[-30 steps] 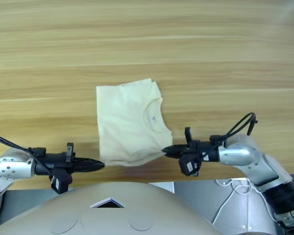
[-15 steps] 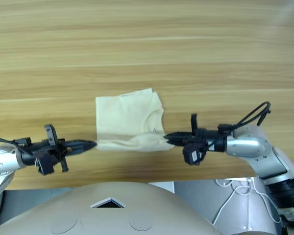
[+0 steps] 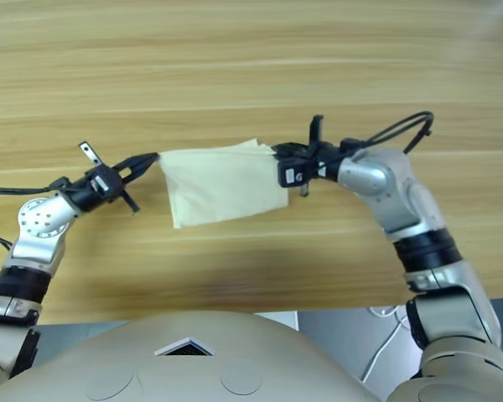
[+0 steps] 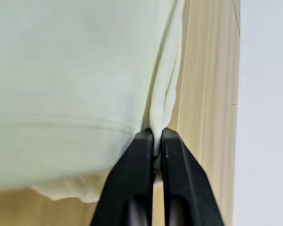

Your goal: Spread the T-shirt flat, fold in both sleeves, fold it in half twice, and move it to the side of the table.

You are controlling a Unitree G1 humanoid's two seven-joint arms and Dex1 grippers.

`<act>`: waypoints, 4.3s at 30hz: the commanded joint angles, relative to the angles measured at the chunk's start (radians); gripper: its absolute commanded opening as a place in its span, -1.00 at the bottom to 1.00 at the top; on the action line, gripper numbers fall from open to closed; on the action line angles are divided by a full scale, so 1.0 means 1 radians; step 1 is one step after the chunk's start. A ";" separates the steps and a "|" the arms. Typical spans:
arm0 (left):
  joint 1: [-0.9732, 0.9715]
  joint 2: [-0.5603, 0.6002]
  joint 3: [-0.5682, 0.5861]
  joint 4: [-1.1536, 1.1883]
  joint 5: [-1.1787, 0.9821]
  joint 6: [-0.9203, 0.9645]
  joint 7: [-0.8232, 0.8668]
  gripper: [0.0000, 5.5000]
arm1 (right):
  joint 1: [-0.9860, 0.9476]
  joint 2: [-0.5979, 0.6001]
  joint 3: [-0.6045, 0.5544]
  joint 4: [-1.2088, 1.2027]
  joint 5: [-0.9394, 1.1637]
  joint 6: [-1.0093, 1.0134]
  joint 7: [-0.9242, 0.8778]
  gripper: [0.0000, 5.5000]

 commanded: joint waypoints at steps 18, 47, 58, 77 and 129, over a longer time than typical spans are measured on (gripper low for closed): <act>-0.176 -0.062 -0.126 0.450 0.352 0.043 0.207 -0.88 | -0.379 0.311 0.015 0.832 -0.029 -0.106 -0.429 -0.44; -0.359 -0.184 0.415 0.430 -0.095 0.025 0.547 0.43 | -0.286 0.478 0.109 0.989 0.139 -0.272 0.209 0.85; -0.353 -0.204 0.410 0.484 -0.068 0.001 0.542 0.43 | -0.493 0.386 -0.307 1.236 0.419 0.324 -0.570 0.85; -0.299 -0.207 0.441 0.508 -0.070 -0.049 0.538 0.43 | -0.611 0.278 -0.649 1.167 0.581 0.249 -0.581 0.85; -0.275 -0.271 0.418 0.476 -0.031 -0.062 0.568 0.43 | -0.120 -0.280 0.101 1.157 -0.075 -0.059 -0.328 0.85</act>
